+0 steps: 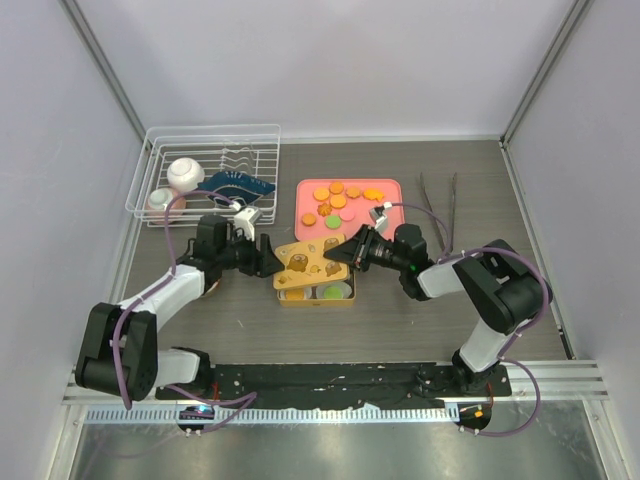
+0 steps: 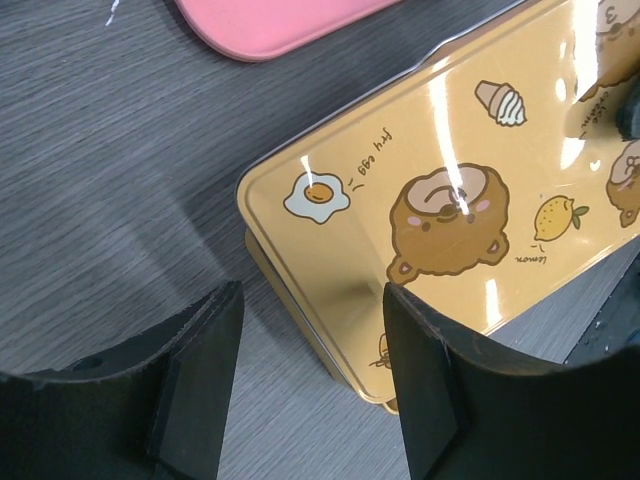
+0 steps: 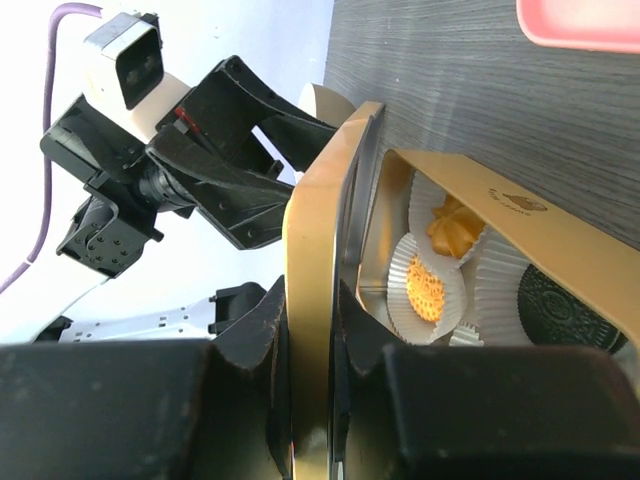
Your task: Pack the cookies
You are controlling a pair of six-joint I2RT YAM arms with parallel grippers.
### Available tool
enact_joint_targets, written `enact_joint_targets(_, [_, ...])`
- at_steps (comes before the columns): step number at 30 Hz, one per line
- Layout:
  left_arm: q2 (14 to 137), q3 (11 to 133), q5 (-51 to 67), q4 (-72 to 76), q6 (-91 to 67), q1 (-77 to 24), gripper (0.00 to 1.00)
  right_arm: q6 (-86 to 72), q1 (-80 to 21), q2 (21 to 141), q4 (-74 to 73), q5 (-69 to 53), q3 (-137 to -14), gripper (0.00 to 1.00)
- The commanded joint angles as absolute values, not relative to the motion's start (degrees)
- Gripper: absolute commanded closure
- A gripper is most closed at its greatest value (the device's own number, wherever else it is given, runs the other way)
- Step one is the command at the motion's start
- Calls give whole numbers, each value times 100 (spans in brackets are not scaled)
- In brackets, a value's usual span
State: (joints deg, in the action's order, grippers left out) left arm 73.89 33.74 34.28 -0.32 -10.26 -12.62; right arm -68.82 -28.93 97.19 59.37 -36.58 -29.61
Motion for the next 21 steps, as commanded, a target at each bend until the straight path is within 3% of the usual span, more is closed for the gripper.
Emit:
enact_joint_targets(1, [7348,3595,3682,88,-967,-1274,38,-6513,-2927,9606,5766,-3498,-2909,97])
enact_joint_targets(21, [7418,3525,3771,308,-1002,-1371,38,-6091,-3067,9668,5238,-3428,-2795,88])
